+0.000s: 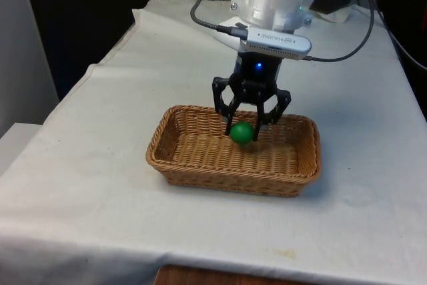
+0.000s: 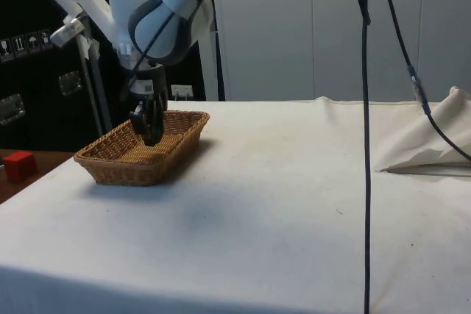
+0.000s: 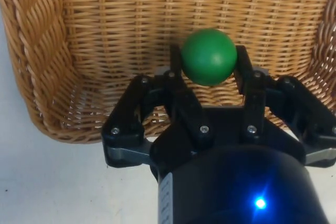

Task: Pick up the ball and place it into the basket.

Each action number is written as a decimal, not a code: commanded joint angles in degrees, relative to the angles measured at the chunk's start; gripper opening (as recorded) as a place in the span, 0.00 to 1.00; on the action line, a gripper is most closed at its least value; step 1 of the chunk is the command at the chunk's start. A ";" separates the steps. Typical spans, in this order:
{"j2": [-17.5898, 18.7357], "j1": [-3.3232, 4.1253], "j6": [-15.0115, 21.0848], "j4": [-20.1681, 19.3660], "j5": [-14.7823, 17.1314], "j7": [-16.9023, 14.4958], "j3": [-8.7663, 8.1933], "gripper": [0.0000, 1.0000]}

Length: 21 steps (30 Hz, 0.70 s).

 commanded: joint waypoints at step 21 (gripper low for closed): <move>-1.78 0.40 -0.46 -1.15 -0.46 -0.29 -0.52 1.00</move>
